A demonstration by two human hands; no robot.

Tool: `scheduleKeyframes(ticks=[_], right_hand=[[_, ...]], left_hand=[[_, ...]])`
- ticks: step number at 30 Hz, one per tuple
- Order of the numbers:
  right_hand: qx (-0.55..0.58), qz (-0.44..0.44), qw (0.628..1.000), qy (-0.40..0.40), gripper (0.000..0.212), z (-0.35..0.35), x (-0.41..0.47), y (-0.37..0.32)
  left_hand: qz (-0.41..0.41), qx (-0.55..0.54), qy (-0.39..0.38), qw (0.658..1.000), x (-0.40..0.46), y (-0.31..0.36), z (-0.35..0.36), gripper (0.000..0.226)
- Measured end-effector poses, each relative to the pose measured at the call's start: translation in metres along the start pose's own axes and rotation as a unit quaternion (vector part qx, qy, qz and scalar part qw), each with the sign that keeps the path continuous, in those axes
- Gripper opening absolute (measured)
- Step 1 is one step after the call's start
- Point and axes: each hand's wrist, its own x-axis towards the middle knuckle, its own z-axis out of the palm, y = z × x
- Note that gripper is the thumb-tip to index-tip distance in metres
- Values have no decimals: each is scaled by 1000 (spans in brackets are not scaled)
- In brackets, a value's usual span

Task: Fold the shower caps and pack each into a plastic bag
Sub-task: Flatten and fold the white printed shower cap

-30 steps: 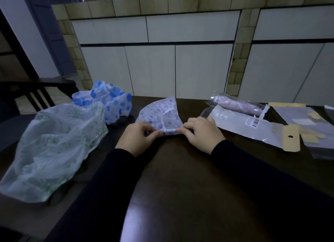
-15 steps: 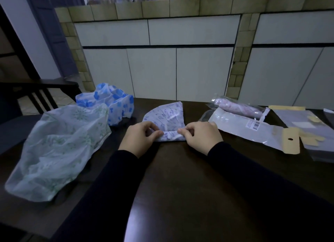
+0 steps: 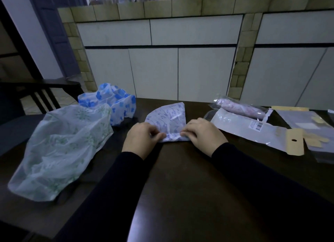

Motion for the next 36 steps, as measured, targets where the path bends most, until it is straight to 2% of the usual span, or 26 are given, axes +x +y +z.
scheduleKeyframes(ticks=[3,5,8,13,20,23,27,32,36], right_hand=[[35,33,997,-55,35,-5,-3,2],[51,50,996,-61,43,-6,-5,3],[54,67,995,-56,41,-5,-3,4],[28,52,998,-35,36,-5,-3,3],[-1,29,999,-37,36,-8,-6,1],[32,60,998,0,30,-7,-4,1],[26,94,995,22,29,0,-2,-2],[6,134,990,32,28,8,-1,-3],[-70,100,992,37,32,9,-1,1]], left_hand=[[-35,-47,-44,997,-1,-3,-4,26],[-51,-77,-66,994,-2,-5,-6,24],[-66,-85,-88,990,-2,-10,-4,33],[-55,-95,-73,991,-1,-13,-3,19],[7,-14,-43,999,0,-10,-1,18],[-19,-9,-42,999,0,-6,-2,25],[-68,-21,-52,996,-1,0,-1,21],[-65,16,-31,997,0,3,3,23],[-41,42,21,998,-2,1,5,23]])
